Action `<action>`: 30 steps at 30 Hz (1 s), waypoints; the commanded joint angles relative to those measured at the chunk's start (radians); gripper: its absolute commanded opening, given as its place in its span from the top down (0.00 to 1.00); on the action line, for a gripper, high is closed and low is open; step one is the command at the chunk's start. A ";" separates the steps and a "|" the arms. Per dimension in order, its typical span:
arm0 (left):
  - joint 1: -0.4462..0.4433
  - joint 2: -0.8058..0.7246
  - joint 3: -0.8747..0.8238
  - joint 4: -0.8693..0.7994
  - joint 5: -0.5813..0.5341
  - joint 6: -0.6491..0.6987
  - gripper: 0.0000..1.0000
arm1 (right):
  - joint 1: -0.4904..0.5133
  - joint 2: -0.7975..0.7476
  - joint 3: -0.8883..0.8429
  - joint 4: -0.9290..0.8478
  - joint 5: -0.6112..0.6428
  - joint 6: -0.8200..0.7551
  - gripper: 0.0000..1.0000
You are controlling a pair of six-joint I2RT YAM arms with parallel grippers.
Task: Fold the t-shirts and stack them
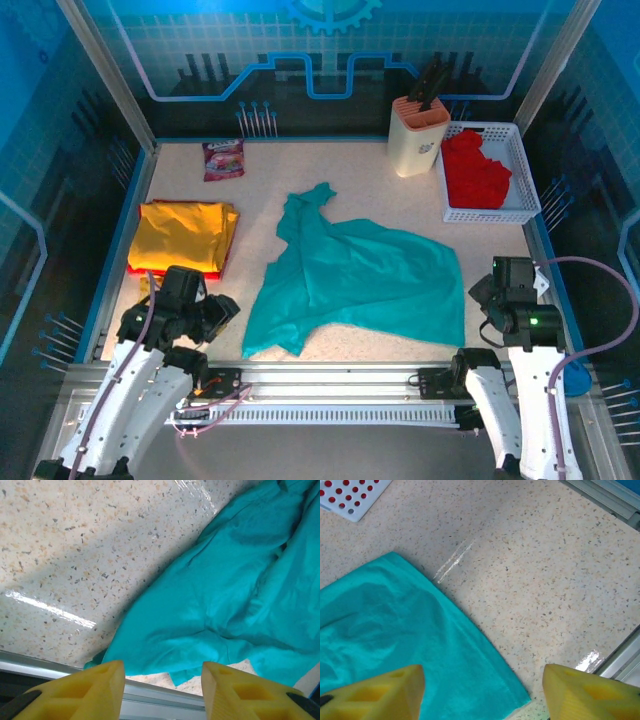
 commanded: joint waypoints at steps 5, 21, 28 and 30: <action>-0.005 0.312 0.165 0.222 0.021 0.153 0.53 | -0.013 0.113 -0.038 0.252 -0.210 -0.132 0.23; -0.014 1.193 0.602 0.581 0.027 0.398 0.60 | 0.138 0.518 -0.076 0.644 -0.424 -0.373 0.16; -0.019 1.364 0.695 0.616 -0.009 0.408 0.66 | 0.196 0.599 -0.142 0.745 -0.425 -0.304 0.17; -0.019 1.391 0.715 0.609 -0.022 0.415 0.66 | 0.195 0.597 -0.157 0.767 -0.414 -0.290 0.17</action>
